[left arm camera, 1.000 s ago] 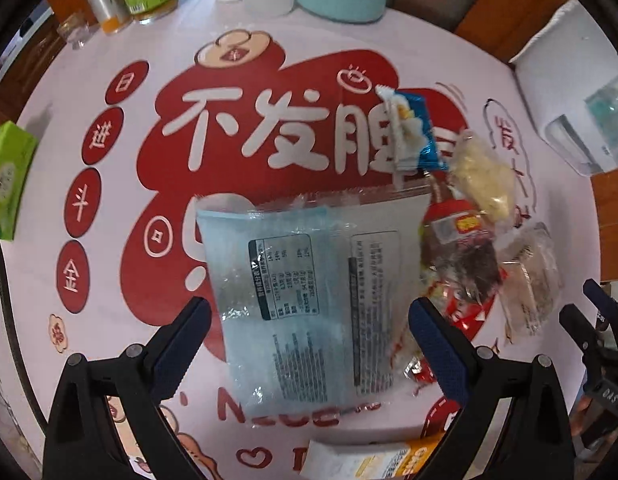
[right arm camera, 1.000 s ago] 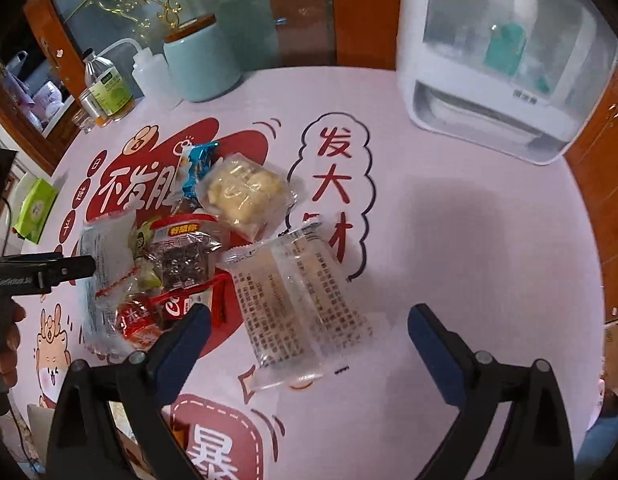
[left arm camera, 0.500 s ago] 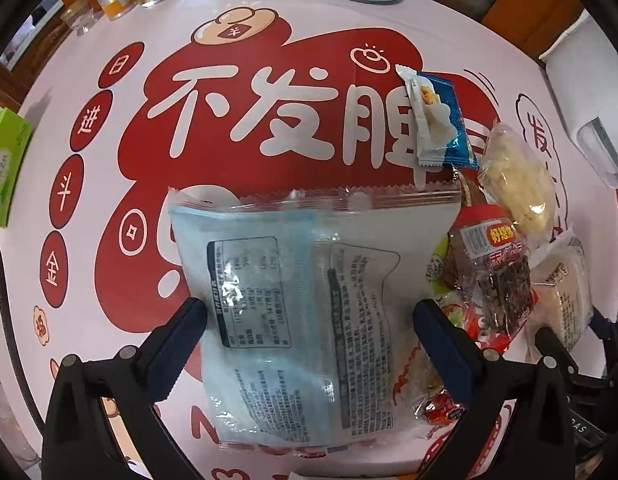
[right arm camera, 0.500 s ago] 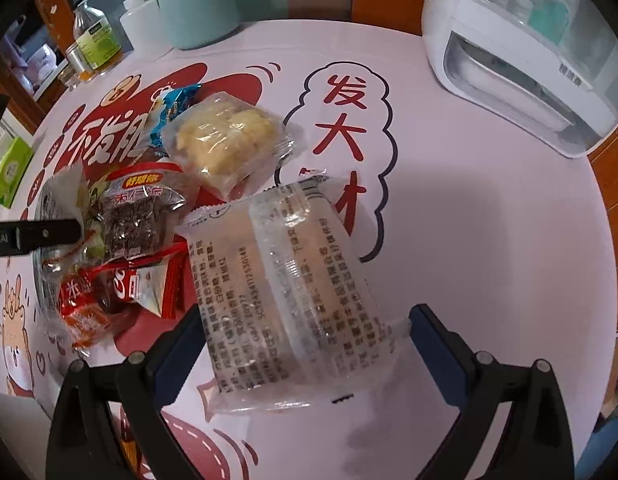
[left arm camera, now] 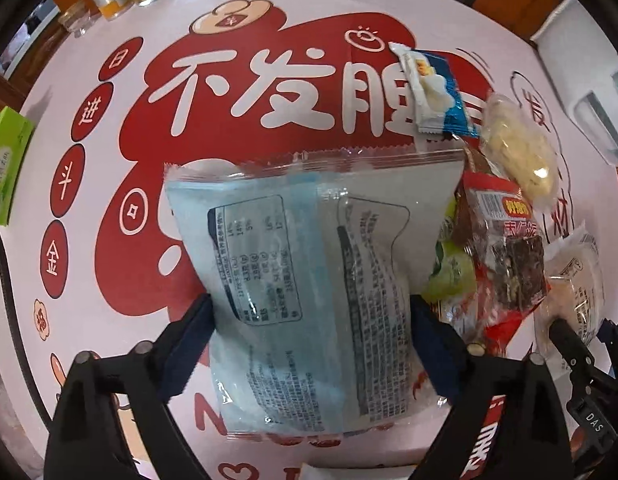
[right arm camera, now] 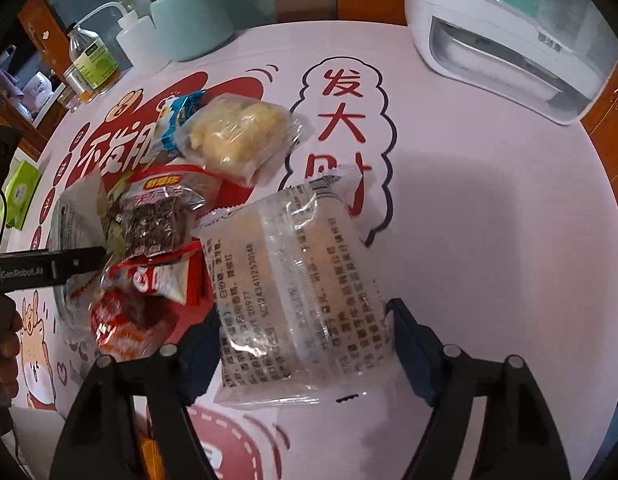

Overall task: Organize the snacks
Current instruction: 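Grasp the pale blue bag with the left tool while the right tool grasps the clear printed bag, then carry both bags over the white tray and open both tools to release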

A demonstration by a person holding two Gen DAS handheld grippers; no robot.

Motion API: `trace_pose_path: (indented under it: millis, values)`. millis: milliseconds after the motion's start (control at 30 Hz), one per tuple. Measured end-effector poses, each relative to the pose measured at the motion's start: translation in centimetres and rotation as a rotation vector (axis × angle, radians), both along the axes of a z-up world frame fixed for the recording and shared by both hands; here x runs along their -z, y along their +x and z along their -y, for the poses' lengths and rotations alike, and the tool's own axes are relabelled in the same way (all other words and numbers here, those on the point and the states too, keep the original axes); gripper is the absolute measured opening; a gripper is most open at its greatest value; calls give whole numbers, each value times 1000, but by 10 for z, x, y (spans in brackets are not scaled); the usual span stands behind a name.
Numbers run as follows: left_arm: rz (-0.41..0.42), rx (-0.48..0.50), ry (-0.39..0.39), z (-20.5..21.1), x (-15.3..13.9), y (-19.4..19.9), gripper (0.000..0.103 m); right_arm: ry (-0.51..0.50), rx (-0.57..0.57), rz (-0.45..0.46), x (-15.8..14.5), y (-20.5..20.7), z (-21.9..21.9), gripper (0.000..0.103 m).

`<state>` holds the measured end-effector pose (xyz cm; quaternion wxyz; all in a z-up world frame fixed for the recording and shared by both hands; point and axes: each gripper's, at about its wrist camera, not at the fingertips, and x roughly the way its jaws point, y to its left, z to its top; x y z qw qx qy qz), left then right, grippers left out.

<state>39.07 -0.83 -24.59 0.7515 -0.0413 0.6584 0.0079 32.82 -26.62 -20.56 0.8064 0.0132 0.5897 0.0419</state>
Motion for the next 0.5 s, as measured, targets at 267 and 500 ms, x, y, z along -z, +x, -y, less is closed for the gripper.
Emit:
trace_pose_path:
  millis: [267,500]
  values:
    - [78,36,-3,-6,-27,-38,71,11,-7,60,-27,-35,-1,77]
    - [201,63,-68,-17,-105,-75,65,53,5,150,-76,-57,-2,77]
